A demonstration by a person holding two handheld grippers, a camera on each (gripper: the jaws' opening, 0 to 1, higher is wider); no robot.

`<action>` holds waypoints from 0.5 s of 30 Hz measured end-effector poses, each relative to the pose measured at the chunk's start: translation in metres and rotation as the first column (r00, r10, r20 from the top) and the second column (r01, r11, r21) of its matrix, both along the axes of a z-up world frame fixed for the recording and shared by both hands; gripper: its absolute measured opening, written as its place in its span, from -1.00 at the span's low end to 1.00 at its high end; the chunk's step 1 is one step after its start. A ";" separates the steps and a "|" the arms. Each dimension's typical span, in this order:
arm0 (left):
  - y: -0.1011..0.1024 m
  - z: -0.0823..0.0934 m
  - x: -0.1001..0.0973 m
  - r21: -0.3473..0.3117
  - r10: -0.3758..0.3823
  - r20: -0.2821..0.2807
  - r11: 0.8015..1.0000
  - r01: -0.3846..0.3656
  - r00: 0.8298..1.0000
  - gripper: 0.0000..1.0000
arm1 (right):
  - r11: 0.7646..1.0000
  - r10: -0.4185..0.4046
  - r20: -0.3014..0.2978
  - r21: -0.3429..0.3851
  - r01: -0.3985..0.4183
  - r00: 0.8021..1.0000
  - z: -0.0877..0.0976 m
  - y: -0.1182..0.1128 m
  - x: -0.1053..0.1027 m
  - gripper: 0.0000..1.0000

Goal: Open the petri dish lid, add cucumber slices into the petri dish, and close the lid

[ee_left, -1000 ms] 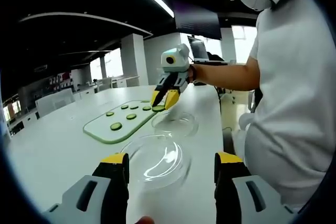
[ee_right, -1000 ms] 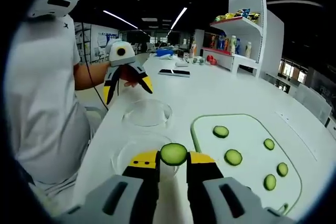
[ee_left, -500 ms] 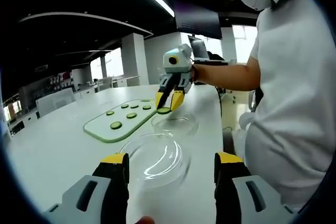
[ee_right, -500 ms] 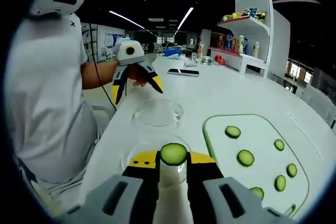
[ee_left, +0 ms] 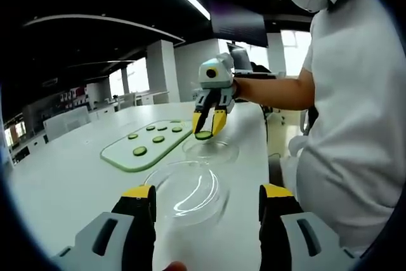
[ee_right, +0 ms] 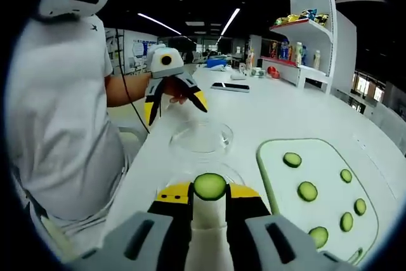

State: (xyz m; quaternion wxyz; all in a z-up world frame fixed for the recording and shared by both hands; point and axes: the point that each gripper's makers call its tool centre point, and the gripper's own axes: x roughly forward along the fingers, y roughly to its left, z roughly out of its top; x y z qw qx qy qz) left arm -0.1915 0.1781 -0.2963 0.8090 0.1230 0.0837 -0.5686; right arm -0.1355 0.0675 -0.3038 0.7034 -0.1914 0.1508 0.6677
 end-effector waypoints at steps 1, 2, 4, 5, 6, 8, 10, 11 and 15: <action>0.000 0.000 0.000 0.001 0.001 0.001 1.000 -0.001 1.000 0.29 | 1.000 0.000 0.002 -0.001 0.000 1.000 0.000 0.000 0.000 -0.60; 0.000 0.000 0.000 0.001 0.000 0.000 1.000 0.000 1.000 0.29 | 1.000 0.000 0.004 -0.001 0.000 1.000 0.000 0.001 0.000 -0.60; 0.000 0.000 -0.001 0.003 -0.003 0.000 1.000 0.003 1.000 0.29 | 1.000 0.001 0.003 -0.001 -0.001 1.000 0.000 0.001 0.000 -0.60; 0.000 0.000 -0.001 0.004 -0.003 0.000 1.000 0.003 1.000 0.29 | 1.000 0.002 0.004 -0.001 -0.002 1.000 0.000 0.002 0.000 -0.60; 0.000 0.000 -0.001 0.004 -0.003 0.000 1.000 0.003 1.000 0.29 | 1.000 0.003 0.002 -0.002 -0.003 1.000 0.000 0.002 0.000 -0.60; 0.000 0.000 -0.001 0.003 -0.003 0.001 1.000 0.003 1.000 0.29 | 1.000 0.006 -0.001 -0.004 -0.006 1.000 -0.001 0.003 -0.001 -0.60; 0.000 0.000 -0.001 0.003 -0.004 0.001 1.000 0.004 1.000 0.29 | 1.000 0.010 -0.002 -0.011 -0.010 1.000 -0.003 0.003 -0.002 -0.60; 0.000 -0.001 -0.001 0.004 -0.004 0.001 1.000 0.004 1.000 0.29 | 1.000 0.011 -0.001 -0.014 -0.011 1.000 -0.004 0.003 -0.002 -0.60; 0.001 -0.001 -0.001 0.004 0.000 -0.001 1.000 0.000 1.000 0.29 | 1.000 0.016 -0.009 -0.012 -0.016 1.000 -0.005 0.004 -0.004 -0.60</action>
